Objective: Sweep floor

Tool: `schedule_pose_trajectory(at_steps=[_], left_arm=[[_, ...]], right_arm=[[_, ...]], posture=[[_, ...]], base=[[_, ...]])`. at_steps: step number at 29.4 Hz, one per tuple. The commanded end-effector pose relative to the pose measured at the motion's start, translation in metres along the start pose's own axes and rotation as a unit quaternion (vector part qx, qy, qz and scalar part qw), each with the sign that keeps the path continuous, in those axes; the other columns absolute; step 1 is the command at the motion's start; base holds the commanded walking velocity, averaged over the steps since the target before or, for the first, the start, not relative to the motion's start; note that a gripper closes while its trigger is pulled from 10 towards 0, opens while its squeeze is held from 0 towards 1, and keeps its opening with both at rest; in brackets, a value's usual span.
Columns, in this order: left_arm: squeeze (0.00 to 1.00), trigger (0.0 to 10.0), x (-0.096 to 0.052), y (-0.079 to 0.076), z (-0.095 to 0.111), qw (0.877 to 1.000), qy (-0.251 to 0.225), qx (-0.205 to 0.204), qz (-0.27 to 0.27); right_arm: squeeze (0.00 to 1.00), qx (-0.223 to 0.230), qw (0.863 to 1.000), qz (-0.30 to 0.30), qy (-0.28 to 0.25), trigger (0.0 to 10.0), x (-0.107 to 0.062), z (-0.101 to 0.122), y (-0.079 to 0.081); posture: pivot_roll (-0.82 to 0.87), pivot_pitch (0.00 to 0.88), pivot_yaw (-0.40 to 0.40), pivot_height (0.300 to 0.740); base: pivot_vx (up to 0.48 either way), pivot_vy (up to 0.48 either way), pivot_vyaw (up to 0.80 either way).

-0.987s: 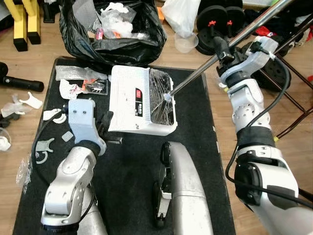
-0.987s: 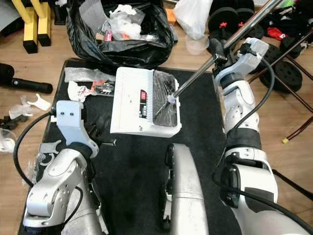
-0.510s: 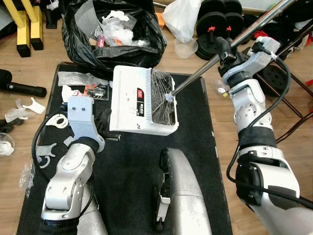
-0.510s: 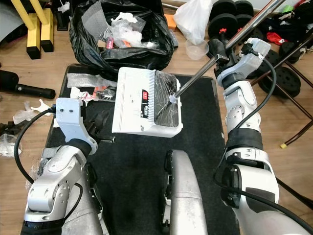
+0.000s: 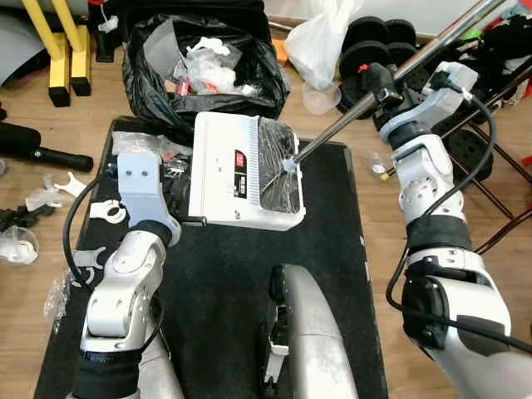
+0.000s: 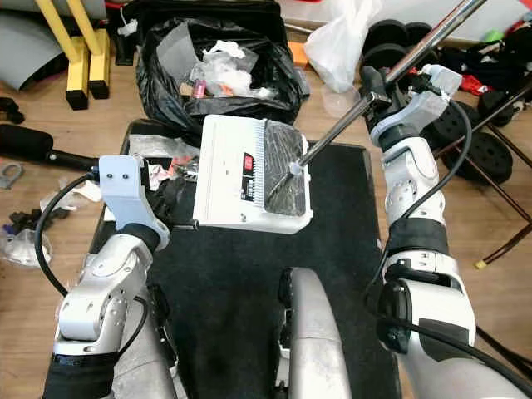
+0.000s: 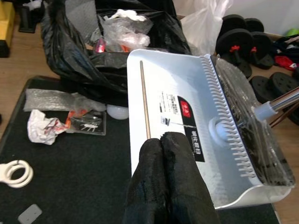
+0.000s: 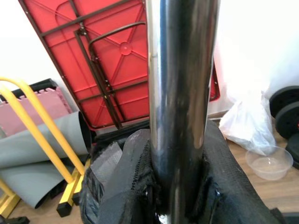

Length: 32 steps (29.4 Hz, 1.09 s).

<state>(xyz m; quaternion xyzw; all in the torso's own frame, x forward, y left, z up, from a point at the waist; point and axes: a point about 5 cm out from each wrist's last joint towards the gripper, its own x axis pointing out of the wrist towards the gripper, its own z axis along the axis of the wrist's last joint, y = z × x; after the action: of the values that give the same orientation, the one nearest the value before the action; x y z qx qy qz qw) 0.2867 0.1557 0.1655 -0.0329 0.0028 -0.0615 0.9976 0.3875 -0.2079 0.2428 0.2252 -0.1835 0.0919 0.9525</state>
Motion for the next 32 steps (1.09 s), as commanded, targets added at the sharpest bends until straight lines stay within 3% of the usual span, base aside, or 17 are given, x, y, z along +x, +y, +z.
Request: schedule_pose_trajectory(at_steps=[1,32], left_arm=[[0.00,10.0,0.0006,-0.0040,-0.0018,1.000,-0.007,-0.001,-0.009],[0.00,10.0,0.0049,-0.0045,-0.0031,0.999,-0.014,0.022,-0.020]], right_arm=[[0.00,0.001,0.999,0.001,-0.045,0.0,0.0028,0.0180,0.0001],[0.00,0.006,0.999,-0.003,-0.043,0.0,-0.0017,0.0108,0.0005]], posture=[[-0.11,0.140,-0.195,0.619],[-0.11,0.133,-0.176,0.684]], base=[[0.000,0.000,0.00],[0.000,0.000,0.00]])
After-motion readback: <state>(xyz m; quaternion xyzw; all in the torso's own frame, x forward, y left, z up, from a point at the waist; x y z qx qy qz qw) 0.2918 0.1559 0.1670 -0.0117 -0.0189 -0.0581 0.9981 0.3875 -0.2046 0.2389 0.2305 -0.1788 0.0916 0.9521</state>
